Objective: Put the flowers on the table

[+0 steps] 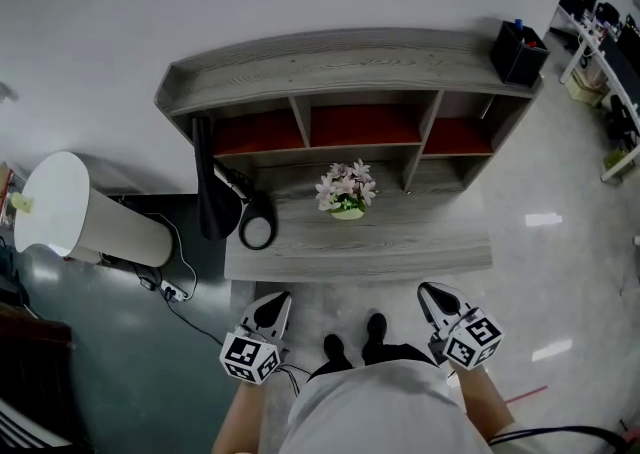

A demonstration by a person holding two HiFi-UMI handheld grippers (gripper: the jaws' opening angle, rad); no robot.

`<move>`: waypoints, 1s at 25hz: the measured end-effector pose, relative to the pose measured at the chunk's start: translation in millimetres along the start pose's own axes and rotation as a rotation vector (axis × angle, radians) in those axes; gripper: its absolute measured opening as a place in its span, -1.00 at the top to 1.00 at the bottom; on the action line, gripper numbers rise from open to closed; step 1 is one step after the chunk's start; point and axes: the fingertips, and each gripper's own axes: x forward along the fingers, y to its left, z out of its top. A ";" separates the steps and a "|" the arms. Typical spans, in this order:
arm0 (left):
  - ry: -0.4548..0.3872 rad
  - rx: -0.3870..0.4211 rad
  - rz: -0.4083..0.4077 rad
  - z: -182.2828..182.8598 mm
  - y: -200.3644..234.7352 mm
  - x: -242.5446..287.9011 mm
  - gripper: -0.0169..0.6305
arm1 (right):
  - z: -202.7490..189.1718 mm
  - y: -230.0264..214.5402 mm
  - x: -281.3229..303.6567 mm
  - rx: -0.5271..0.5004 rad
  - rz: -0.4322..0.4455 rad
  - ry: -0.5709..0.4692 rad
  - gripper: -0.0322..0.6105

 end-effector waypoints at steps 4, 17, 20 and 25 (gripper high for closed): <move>-0.013 0.004 -0.050 1.9 -1.7 -18.4 0.92 | -5.1 28.6 -2.9 -0.024 -0.015 -0.014 0.84; -0.039 0.018 -0.169 -2.8 -13.1 -66.8 0.92 | -31.5 97.6 -5.1 -0.033 -0.079 -0.039 0.84; -0.044 -0.010 -0.167 -2.4 -14.7 -71.7 0.92 | -26.5 102.1 -9.7 -0.036 -0.079 -0.052 0.84; -0.073 -0.050 -0.151 3.7 -19.7 -71.5 0.92 | -20.0 94.7 -19.9 -0.033 -0.073 -0.074 0.85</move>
